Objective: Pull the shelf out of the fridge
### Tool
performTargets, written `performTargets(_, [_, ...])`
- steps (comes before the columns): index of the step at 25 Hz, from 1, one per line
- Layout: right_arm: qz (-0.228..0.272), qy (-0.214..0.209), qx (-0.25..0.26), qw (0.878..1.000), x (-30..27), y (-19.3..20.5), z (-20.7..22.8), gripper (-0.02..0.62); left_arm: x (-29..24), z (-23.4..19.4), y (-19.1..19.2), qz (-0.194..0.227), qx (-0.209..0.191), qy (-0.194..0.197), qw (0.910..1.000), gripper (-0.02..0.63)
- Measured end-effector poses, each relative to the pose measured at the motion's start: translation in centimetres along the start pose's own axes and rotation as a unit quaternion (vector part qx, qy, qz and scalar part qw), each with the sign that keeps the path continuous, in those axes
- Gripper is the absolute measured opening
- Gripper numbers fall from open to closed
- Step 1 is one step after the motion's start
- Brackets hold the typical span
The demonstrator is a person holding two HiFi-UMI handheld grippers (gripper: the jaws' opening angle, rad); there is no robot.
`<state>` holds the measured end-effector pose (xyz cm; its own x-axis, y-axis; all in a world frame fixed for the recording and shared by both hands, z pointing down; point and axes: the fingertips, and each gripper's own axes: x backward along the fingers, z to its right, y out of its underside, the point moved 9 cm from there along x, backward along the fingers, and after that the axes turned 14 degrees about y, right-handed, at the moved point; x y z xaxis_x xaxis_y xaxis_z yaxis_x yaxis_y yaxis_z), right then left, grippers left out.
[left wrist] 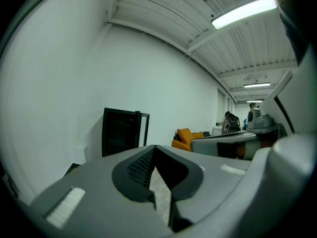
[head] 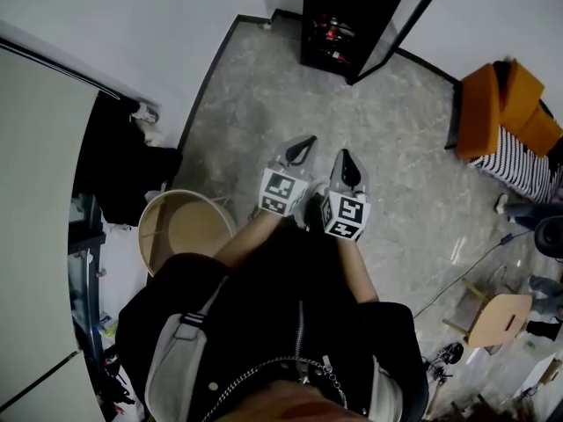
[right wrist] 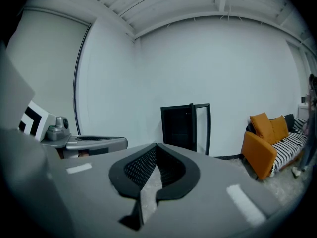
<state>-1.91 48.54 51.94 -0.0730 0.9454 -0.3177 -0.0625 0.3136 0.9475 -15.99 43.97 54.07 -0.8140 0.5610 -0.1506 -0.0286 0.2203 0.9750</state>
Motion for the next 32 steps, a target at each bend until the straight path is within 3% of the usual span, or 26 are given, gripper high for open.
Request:
performTargets(15, [0.021, -0.046, 0.012, 0.999, -9.7, -5.9, 5.3, 0.002, -9.5, -2.9, -4.5, 0.005, -0.007, -0.049, 0.9988, 0.003])
performTargets(32, [0.016, -0.073, 0.007, 0.997, -14.0, -6.5, 8.2, 0.002, -13.6, -3.9, -5.7, -0.002, -0.012, -0.086, 0.9962, 0.003])
